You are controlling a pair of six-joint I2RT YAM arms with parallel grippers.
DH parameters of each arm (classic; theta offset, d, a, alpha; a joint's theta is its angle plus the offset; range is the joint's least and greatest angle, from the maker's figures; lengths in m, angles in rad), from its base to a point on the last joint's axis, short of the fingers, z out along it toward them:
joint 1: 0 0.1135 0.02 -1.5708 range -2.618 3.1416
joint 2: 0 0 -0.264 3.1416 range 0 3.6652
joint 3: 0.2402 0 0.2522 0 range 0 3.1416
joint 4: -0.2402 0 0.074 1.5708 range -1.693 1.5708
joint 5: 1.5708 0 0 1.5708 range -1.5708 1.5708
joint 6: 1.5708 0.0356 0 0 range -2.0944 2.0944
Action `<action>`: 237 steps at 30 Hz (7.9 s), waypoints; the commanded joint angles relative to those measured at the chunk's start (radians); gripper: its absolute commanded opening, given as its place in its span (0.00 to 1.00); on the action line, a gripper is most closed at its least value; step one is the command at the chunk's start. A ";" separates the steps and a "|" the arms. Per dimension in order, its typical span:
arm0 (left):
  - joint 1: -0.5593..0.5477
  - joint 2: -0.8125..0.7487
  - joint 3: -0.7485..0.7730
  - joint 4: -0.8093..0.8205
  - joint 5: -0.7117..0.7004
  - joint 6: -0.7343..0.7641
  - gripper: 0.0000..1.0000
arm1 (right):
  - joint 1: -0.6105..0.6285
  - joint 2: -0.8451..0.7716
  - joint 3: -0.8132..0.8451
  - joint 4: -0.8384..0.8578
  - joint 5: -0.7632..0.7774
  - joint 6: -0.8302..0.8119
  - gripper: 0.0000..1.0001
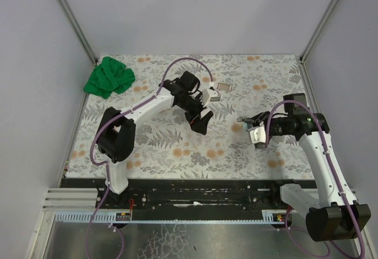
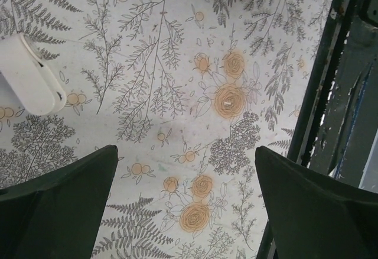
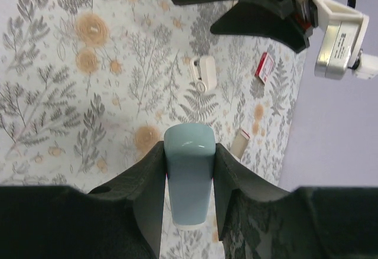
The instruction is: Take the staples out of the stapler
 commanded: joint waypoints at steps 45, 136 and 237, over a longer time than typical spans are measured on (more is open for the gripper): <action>-0.088 0.123 0.249 -0.035 0.216 -0.121 1.00 | 0.186 0.024 -0.006 0.154 -0.213 0.102 0.00; -0.086 -0.299 -0.206 0.523 -0.313 -0.252 0.34 | 0.185 0.688 0.387 0.315 -0.048 1.660 0.79; 0.009 -0.285 -0.176 0.439 0.190 -0.288 0.33 | 0.224 0.711 0.351 0.306 -0.418 1.255 0.61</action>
